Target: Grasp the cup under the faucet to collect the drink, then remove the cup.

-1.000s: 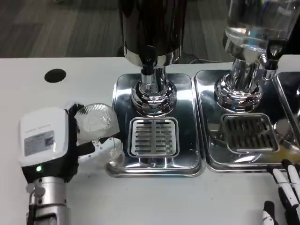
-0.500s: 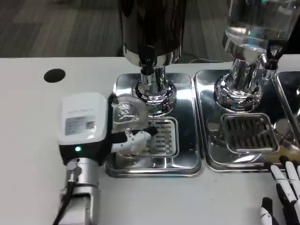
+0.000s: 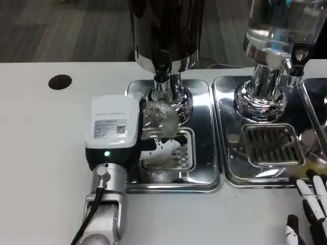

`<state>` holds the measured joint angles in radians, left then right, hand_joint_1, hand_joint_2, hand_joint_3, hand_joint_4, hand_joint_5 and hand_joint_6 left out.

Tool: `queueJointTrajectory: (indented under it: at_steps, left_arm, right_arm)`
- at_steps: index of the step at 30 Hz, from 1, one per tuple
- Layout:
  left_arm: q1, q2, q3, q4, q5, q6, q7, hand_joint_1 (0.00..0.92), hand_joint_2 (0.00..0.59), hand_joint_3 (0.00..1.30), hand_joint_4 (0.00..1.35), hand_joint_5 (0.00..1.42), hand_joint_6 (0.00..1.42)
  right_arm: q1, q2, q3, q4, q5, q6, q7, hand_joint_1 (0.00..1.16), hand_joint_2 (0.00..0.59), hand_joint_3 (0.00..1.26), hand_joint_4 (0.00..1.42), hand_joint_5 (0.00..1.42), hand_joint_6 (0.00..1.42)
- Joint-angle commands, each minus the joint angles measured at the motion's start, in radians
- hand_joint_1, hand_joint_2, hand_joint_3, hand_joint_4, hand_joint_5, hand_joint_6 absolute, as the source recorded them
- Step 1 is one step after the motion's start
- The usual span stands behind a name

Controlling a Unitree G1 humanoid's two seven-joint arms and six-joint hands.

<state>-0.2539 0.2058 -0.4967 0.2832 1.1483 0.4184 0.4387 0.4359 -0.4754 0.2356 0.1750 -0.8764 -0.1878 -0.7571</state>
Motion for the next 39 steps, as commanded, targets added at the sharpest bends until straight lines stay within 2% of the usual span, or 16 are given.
queueJointTrajectory:
  at_steps: [1, 9, 11, 12, 13, 15, 17, 20, 24, 31, 34, 39]
  left_arm:
    - [-0.036, -0.021, -0.019, 0.031, 0.013, 0.011, 0.036, 0.617, 0.034, 0.80, 0.74, 0.94, 1.33]
    - [-0.046, -0.036, -0.016, 0.065, -0.019, -0.001, 0.061, 0.579, 0.039, 0.77, 0.70, 0.92, 1.28]
    - [-0.043, -0.037, -0.013, 0.068, -0.027, -0.005, 0.067, 0.529, 0.037, 0.75, 0.68, 0.91, 1.27]
    - [-0.039, -0.036, -0.012, 0.067, -0.031, -0.008, 0.069, 0.486, 0.041, 0.73, 0.65, 0.90, 1.25]
    - [-0.037, -0.035, -0.011, 0.066, -0.034, -0.010, 0.070, 0.405, 0.049, 0.71, 0.63, 0.90, 1.24]
    - [-0.029, -0.027, -0.006, 0.061, -0.051, -0.024, 0.075, 0.179, 0.064, 0.67, 0.58, 0.87, 1.17]
    - [-0.023, -0.021, -0.003, 0.059, -0.067, -0.039, 0.082, 0.085, 0.057, 0.64, 0.50, 0.79, 1.08]
    - [-0.009, -0.014, 0.003, 0.054, -0.085, -0.059, 0.100, 0.005, 0.030, 0.54, 0.38, 0.67, 0.91]
    - [-0.004, -0.007, 0.012, 0.049, -0.102, -0.078, 0.114, 0.000, 0.025, 0.50, 0.27, 0.60, 0.82]
    - [-0.016, -0.006, 0.006, 0.056, -0.087, -0.070, 0.117, 0.000, 0.037, 0.47, 0.24, 0.58, 0.76]
    - [-0.011, -0.010, 0.014, 0.046, -0.097, -0.075, 0.124, 0.000, 0.033, 0.41, 0.20, 0.50, 0.61]
    - [0.024, -0.010, 0.043, -0.015, -0.127, -0.074, 0.129, 0.000, 0.011, 0.32, 0.13, 0.38, 0.48]
  right_arm:
    - [0.011, -0.010, -0.017, -0.019, 0.010, -0.008, 0.002, 0.16, 0.538, 0.12, 0.00, 0.00, 0.11]
    - [0.029, -0.013, -0.028, -0.032, 0.014, -0.011, 0.011, 0.16, 0.538, 0.12, 0.00, 0.00, 0.11]
    - [0.031, -0.013, -0.031, -0.034, 0.014, -0.011, 0.012, 0.16, 0.538, 0.12, 0.00, 0.00, 0.11]
    - [0.032, -0.013, -0.031, -0.035, 0.015, -0.011, 0.013, 0.16, 0.538, 0.12, 0.00, 0.00, 0.11]
    - [0.032, -0.012, -0.032, -0.035, 0.015, -0.012, 0.014, 0.16, 0.538, 0.12, 0.00, 0.00, 0.11]
    - [0.031, -0.010, -0.030, -0.035, 0.013, -0.010, 0.015, 0.16, 0.538, 0.12, 0.00, 0.00, 0.11]
    - [0.031, -0.009, -0.029, -0.035, 0.012, -0.010, 0.017, 0.16, 0.538, 0.12, 0.00, 0.00, 0.11]
    - [0.028, -0.009, -0.029, -0.032, 0.015, -0.013, 0.019, 0.15, 0.530, 0.13, 0.00, 0.00, 0.11]
    - [0.031, -0.012, -0.028, -0.045, 0.004, -0.009, 0.022, 0.14, 0.528, 0.13, 0.00, 0.00, 0.11]
    - [0.036, -0.011, -0.036, -0.056, 0.008, -0.009, 0.027, 0.13, 0.528, 0.13, 0.00, 0.00, 0.11]
    - [0.039, -0.010, -0.037, -0.051, 0.011, -0.012, 0.025, 0.13, 0.528, 0.13, 0.00, 0.00, 0.11]
    - [0.038, -0.008, -0.036, -0.047, 0.002, -0.004, 0.020, 0.13, 0.528, 0.13, 0.00, 0.00, 0.11]
